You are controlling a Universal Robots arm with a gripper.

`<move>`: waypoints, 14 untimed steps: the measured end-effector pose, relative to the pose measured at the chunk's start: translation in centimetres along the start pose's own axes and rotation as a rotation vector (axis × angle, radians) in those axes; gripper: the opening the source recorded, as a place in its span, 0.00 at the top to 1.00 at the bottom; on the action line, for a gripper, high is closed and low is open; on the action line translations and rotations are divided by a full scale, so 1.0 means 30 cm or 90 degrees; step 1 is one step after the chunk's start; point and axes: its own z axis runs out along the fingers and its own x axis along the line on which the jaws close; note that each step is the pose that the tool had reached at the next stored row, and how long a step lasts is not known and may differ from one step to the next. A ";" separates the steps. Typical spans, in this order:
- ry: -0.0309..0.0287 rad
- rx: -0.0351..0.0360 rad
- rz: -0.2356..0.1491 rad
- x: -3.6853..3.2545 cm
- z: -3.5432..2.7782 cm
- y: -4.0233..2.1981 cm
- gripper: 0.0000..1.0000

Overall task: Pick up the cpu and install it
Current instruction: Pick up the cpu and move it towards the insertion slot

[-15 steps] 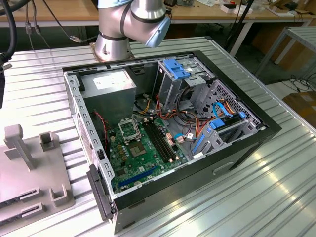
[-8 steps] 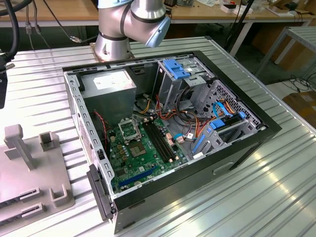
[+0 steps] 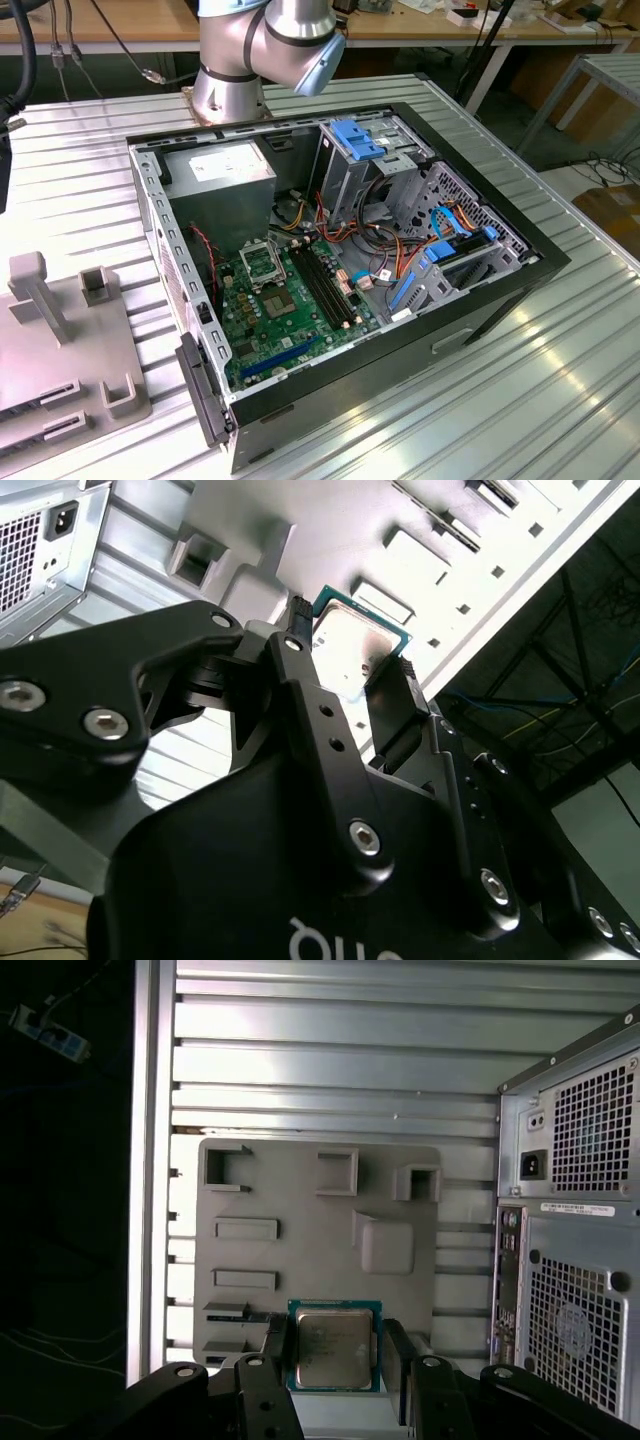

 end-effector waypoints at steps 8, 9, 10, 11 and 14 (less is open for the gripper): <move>0.0001 0.0001 0.000 -0.003 -0.006 0.000 0.53; 0.0001 0.0001 0.000 -0.004 -0.006 0.000 0.53; 0.0001 0.0000 0.000 -0.005 -0.006 0.000 0.53; 0.0001 0.0000 0.000 -0.006 -0.006 0.000 0.53; 0.0001 0.0001 0.000 -0.012 -0.006 0.000 0.53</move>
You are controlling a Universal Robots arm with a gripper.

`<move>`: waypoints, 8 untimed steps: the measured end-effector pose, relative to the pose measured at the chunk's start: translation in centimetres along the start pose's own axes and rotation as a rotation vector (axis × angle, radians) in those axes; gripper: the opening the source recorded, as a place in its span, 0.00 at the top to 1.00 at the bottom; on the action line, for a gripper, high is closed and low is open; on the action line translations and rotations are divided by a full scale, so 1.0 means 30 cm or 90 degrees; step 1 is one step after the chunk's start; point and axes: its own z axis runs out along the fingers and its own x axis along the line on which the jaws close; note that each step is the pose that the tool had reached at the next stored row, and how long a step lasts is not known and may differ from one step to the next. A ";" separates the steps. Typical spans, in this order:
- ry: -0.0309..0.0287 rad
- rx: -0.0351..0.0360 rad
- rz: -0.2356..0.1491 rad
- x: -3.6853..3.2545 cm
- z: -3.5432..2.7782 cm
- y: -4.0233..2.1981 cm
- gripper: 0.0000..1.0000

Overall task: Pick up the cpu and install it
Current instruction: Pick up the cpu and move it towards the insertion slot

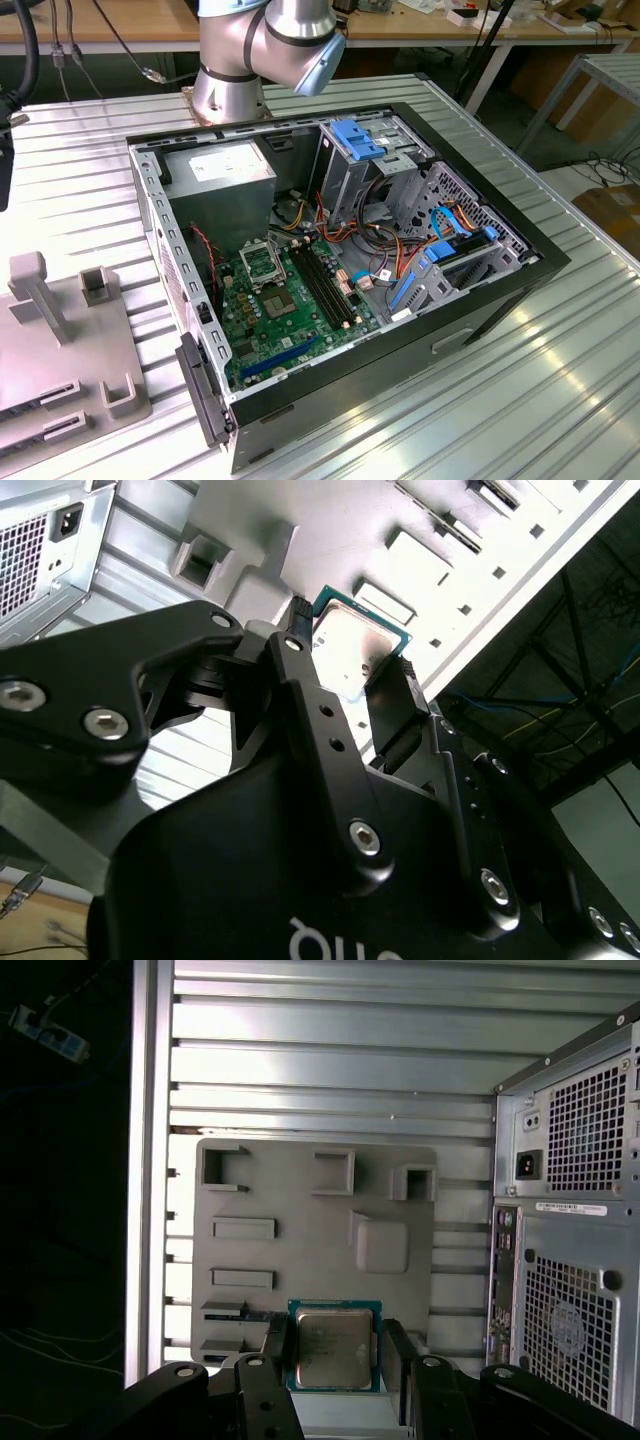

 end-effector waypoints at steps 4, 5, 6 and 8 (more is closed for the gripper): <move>0.0000 0.0000 0.000 -0.016 0.000 -0.001 0.53; 0.0000 -0.0001 0.000 -0.018 0.000 -0.001 0.53; 0.0000 -0.0001 0.000 -0.021 0.000 -0.001 0.53; -0.0001 0.0000 0.000 -0.031 0.000 -0.001 0.53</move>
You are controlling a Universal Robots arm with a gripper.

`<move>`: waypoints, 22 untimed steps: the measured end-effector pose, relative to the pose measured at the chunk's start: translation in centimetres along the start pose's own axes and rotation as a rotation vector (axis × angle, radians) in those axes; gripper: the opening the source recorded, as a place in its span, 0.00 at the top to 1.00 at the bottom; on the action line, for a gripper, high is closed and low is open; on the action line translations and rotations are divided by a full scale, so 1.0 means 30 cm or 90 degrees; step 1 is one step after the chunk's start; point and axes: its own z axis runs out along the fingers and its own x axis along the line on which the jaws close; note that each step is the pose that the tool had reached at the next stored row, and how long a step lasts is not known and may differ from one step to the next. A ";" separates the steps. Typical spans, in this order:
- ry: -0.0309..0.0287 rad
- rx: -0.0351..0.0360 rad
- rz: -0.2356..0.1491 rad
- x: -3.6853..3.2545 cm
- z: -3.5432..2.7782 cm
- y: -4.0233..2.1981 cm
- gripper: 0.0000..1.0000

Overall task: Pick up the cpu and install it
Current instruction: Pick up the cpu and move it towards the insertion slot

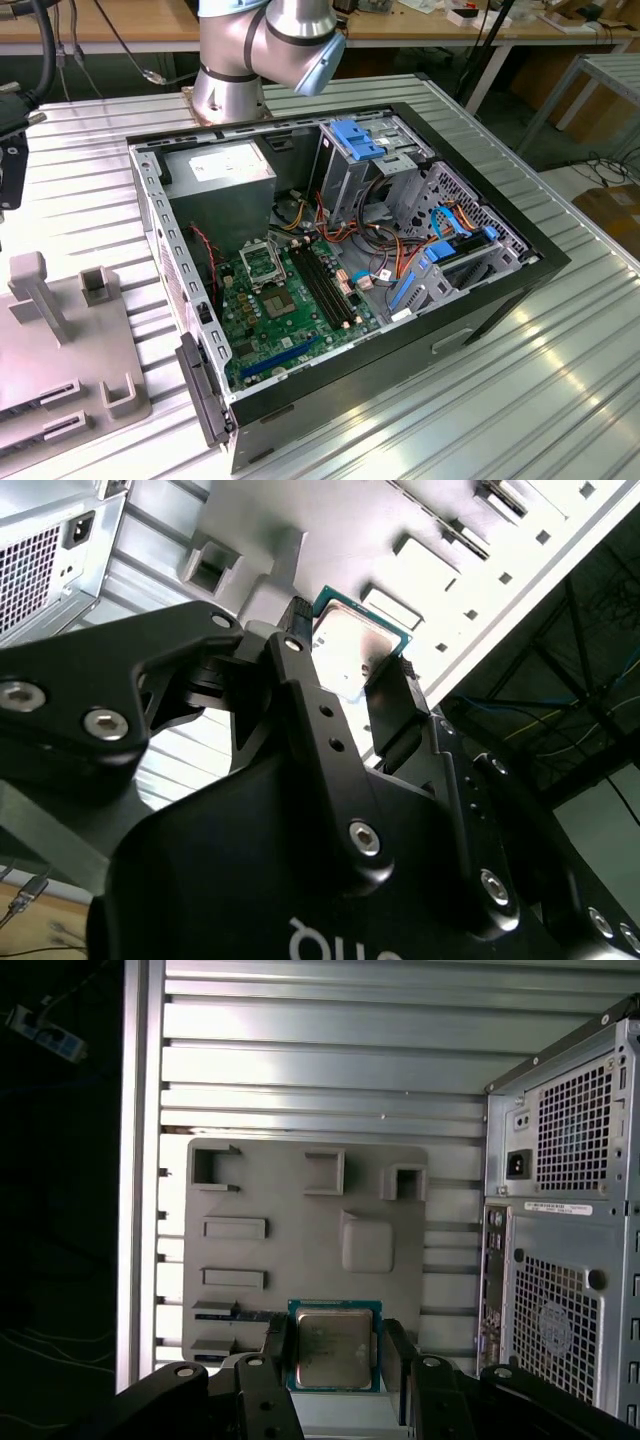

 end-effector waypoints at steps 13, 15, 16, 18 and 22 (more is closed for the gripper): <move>0.0001 0.0000 0.000 -0.038 -0.002 -0.001 0.53; 0.0000 -0.0001 0.000 -0.039 -0.004 -0.001 0.53; 0.0001 0.0000 0.000 -0.039 -0.006 -0.001 0.53; 0.0001 0.0000 0.000 -0.039 -0.012 -0.001 0.53; 0.0001 0.0000 0.000 -0.039 -0.025 -0.001 0.53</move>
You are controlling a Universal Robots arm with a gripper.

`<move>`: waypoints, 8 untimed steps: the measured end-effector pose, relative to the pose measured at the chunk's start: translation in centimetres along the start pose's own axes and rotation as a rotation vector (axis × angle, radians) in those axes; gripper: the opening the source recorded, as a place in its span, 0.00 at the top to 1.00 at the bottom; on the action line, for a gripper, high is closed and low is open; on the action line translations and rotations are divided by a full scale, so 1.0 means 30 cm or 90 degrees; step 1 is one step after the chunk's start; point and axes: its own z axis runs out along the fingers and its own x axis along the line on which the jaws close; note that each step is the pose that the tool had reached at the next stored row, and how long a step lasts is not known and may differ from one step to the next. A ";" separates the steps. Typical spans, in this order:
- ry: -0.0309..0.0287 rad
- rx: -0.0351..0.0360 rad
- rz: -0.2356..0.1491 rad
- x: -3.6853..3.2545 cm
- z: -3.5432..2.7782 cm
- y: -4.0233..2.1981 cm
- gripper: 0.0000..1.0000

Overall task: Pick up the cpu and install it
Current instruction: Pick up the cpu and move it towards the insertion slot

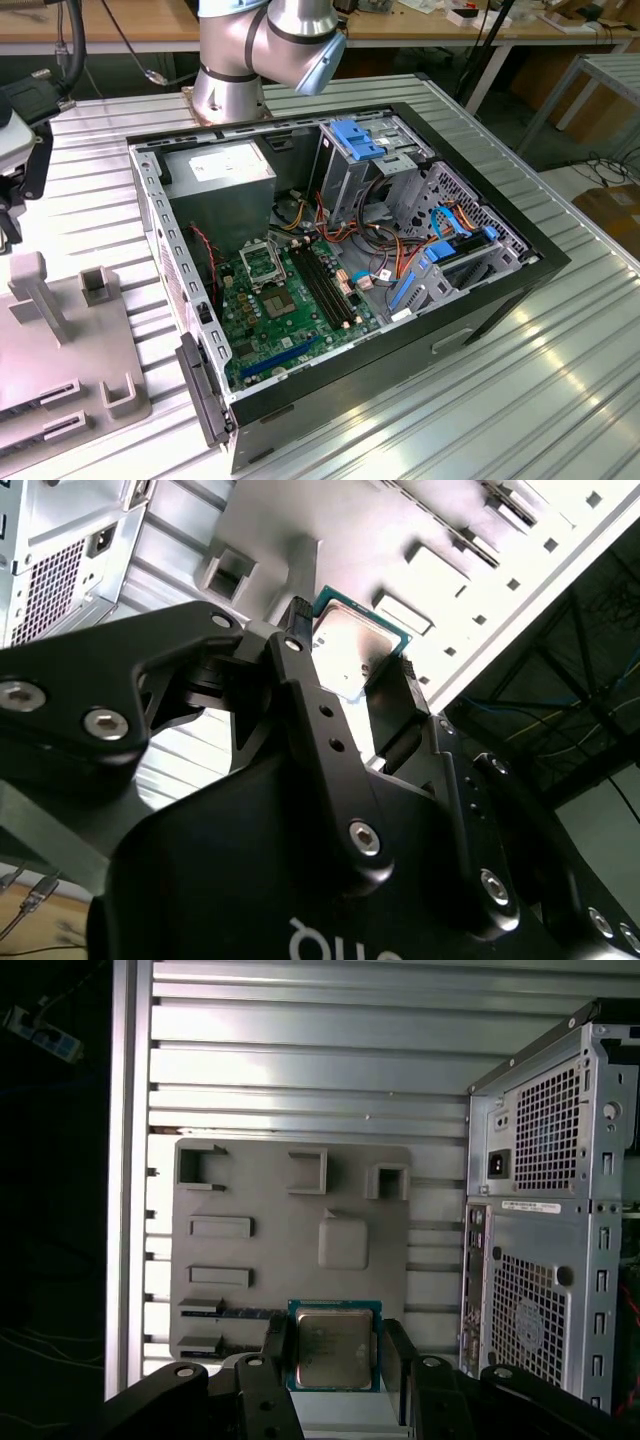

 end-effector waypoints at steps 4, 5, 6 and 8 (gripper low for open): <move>0.0000 0.0000 0.000 -0.004 -0.002 0.000 0.53; 0.0000 0.0000 0.000 -0.006 -0.002 0.000 0.53; -0.0001 0.0000 0.000 -0.009 -0.002 0.000 0.53; 0.0000 0.0000 0.000 -0.015 -0.002 -0.001 0.53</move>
